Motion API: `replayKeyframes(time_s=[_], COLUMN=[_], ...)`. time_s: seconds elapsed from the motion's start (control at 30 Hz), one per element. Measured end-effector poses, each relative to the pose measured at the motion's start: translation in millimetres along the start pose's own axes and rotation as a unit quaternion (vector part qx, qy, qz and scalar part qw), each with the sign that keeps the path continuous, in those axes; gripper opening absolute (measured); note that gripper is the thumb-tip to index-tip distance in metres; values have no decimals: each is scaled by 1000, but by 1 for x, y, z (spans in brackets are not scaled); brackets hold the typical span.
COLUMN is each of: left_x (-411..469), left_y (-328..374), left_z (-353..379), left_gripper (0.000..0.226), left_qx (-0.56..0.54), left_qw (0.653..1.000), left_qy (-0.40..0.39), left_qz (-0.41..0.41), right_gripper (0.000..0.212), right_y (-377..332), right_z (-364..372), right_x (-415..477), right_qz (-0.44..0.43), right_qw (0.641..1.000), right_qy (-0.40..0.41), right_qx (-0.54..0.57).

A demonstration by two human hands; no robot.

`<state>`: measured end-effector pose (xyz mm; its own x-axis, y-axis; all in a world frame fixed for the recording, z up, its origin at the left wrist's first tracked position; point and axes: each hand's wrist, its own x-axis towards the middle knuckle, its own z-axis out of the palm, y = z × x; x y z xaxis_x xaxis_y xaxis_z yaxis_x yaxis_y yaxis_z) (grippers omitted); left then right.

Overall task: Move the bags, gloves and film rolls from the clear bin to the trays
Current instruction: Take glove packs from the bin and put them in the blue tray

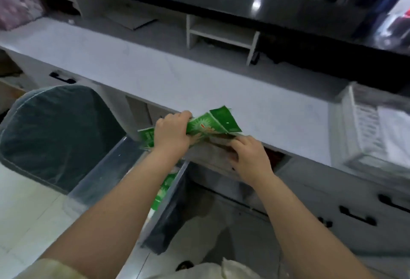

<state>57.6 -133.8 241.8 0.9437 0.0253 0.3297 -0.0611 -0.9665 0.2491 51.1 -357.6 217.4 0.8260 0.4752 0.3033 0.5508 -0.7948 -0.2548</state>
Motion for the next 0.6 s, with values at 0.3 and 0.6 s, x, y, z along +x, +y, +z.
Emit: replayKeyframes(time_s=[0.3, 0.6], left_x=[21, 23], left_y=[266, 516], left_z=[22, 55], left_gripper=[27, 24], left_qx=[-86, -144], left_qw=[978, 952], left_qy=[24, 26], left_qz=[188, 268], right_gripper=[27, 25], right_y=[135, 281], right_z=[-134, -256], right_x=[-148, -289], right_qz=[128, 227], right_qw=[986, 955], right_qy=[85, 139], right_qx=[-72, -127])
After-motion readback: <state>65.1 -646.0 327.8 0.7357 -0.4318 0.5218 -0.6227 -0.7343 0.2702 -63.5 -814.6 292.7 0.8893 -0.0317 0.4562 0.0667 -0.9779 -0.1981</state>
